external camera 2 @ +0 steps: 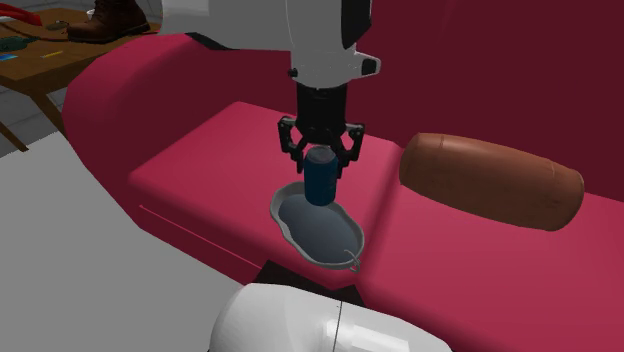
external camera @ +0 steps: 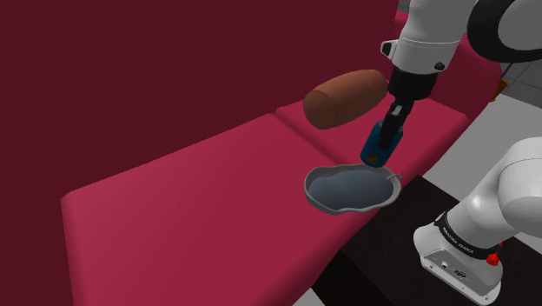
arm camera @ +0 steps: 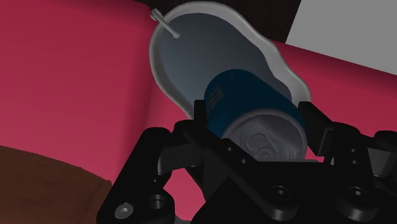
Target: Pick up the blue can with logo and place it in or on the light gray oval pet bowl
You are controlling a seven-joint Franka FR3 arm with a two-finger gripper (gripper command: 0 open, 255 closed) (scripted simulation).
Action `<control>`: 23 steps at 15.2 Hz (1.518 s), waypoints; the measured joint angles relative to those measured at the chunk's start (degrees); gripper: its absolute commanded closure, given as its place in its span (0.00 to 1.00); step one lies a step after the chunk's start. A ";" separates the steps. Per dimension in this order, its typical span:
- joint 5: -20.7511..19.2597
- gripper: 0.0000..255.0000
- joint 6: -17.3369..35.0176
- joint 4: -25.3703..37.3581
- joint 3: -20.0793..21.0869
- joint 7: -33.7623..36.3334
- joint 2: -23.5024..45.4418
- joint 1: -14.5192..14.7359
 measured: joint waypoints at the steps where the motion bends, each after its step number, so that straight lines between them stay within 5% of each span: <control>1: 0.15 1.00 0.75 -0.77 0.16 0.05 -0.02 0.08; 14: 1.70 1.00 11.19 -9.52 1.91 0.06 1.69 0.68; 20: 1.74 1.00 11.73 -9.99 1.93 -0.01 1.74 0.68; 21: 1.75 0.00 11.73 -9.99 1.93 -0.01 1.74 0.68; 23: 1.75 0.00 11.74 -9.98 1.93 -0.01 1.73 0.68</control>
